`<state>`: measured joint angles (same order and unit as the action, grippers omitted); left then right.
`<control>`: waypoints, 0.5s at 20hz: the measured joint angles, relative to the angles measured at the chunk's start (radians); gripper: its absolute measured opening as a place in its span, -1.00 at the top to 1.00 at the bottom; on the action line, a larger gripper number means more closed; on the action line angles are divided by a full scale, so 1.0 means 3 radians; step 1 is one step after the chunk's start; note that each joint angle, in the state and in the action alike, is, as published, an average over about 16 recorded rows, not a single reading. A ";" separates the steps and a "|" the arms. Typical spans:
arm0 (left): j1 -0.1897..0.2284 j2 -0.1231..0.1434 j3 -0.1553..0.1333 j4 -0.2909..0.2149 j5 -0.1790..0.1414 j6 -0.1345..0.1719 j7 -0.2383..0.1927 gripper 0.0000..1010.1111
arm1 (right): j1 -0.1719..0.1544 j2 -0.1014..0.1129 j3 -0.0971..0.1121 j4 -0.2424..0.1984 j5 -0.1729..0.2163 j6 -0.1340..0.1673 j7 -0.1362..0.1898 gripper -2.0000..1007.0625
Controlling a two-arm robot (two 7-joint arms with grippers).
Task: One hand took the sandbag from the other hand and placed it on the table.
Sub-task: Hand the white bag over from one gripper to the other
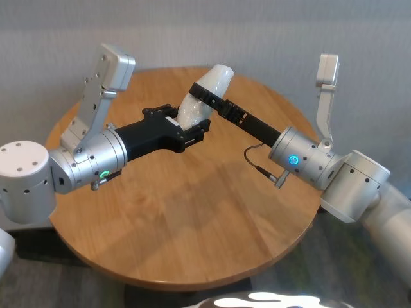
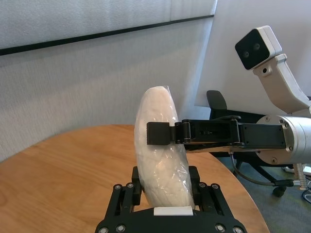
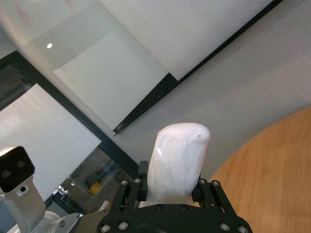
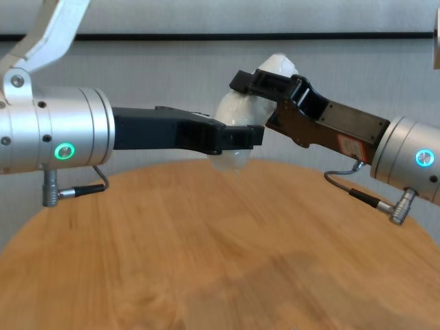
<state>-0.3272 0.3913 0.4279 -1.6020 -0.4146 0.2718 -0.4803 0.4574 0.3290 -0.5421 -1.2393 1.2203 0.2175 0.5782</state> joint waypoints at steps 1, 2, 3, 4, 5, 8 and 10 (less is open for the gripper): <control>0.0000 0.0000 0.0000 0.0000 0.0000 0.0000 0.0000 -0.18 | 0.0000 0.0000 0.0000 0.0000 0.0000 0.0000 0.0000 0.06; 0.0000 0.0000 0.0000 0.0000 0.0000 0.0000 0.0000 -0.18 | 0.0000 0.0000 0.0000 0.0000 0.0000 0.0000 0.0000 0.06; 0.0000 0.0000 0.0000 0.0000 0.0000 0.0000 0.0000 -0.18 | 0.0000 0.0000 0.0000 0.0000 0.0000 0.0000 0.0000 0.06; 0.0000 0.0000 0.0000 0.0000 0.0000 0.0000 0.0000 -0.18 | 0.0000 0.0000 0.0000 0.0000 0.0000 0.0000 0.0000 0.06; 0.0000 0.0000 0.0000 0.0000 0.0000 0.0000 0.0000 -0.18 | 0.0000 0.0000 0.0000 0.0000 0.0000 0.0000 0.0000 0.06; 0.0000 0.0000 0.0000 0.0000 0.0000 0.0000 0.0000 -0.18 | 0.0000 0.0000 0.0000 0.0000 0.0000 0.0000 0.0000 0.06; 0.0000 0.0000 0.0000 0.0000 0.0000 0.0000 0.0000 -0.18 | 0.0000 0.0001 -0.0001 0.0000 0.0000 0.0000 0.0000 0.06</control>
<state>-0.3272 0.3914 0.4279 -1.6019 -0.4146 0.2718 -0.4803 0.4573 0.3292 -0.5423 -1.2394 1.2203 0.2174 0.5783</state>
